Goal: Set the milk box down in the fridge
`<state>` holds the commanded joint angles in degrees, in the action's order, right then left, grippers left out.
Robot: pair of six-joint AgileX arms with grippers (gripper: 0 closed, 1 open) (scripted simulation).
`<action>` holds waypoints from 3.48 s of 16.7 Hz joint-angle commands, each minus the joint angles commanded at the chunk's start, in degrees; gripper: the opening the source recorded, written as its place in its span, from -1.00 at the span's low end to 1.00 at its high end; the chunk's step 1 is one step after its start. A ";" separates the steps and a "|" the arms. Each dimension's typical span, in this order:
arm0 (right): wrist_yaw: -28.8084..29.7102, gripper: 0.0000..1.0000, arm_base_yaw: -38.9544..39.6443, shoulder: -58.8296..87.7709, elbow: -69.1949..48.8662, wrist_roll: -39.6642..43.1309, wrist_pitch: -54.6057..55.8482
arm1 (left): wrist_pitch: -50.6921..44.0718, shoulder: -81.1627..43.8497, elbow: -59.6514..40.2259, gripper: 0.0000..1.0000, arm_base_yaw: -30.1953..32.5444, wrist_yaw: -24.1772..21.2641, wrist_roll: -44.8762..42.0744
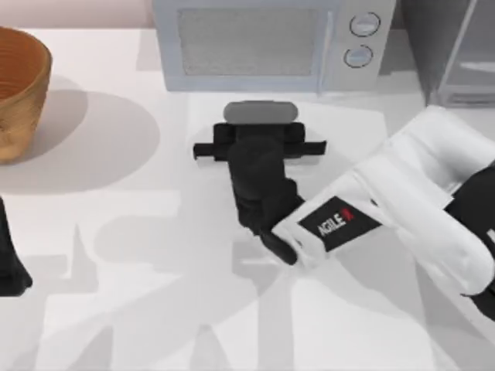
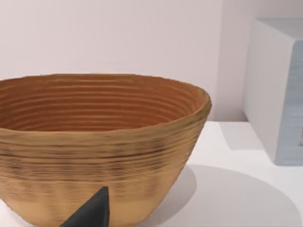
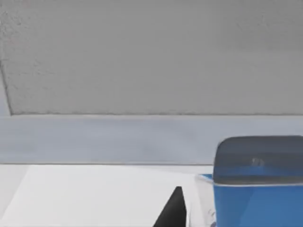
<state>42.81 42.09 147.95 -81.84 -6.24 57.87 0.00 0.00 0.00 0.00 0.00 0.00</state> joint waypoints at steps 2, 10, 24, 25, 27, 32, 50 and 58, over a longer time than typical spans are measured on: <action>-0.18 -1.00 0.69 -3.54 0.24 -0.43 -3.35 | 0.00 0.00 0.00 1.00 0.00 0.00 0.00; 0.01 -1.00 -0.06 -18.83 -0.22 -0.27 -19.05 | 0.00 0.00 0.00 1.00 0.00 0.00 0.00; -1.48 -1.00 -8.19 -36.56 13.17 0.20 -27.15 | 0.00 0.00 0.00 1.00 0.00 0.00 0.00; -1.88 -1.00 -10.17 -41.26 17.18 0.48 -28.31 | 0.00 0.00 0.00 1.00 0.00 0.00 0.00; -2.72 -1.00 -13.90 -52.14 25.32 1.14 -30.07 | 0.00 0.00 0.00 1.00 0.00 0.00 0.00; -8.49 -1.00 -22.80 -83.49 40.49 3.06 -34.00 | 0.00 0.00 0.00 1.00 0.00 0.00 0.00; -42.81 -1.00 -42.09 -147.95 81.84 6.24 -57.87 | 0.00 0.00 0.00 1.00 0.00 0.00 0.00; -43.74 -1.00 -42.59 -141.81 78.49 5.97 -53.83 | 0.00 0.00 0.00 1.00 0.00 0.00 0.00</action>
<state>-0.93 -0.50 6.14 -3.35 -0.27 4.04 0.00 0.00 0.00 0.00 0.00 0.00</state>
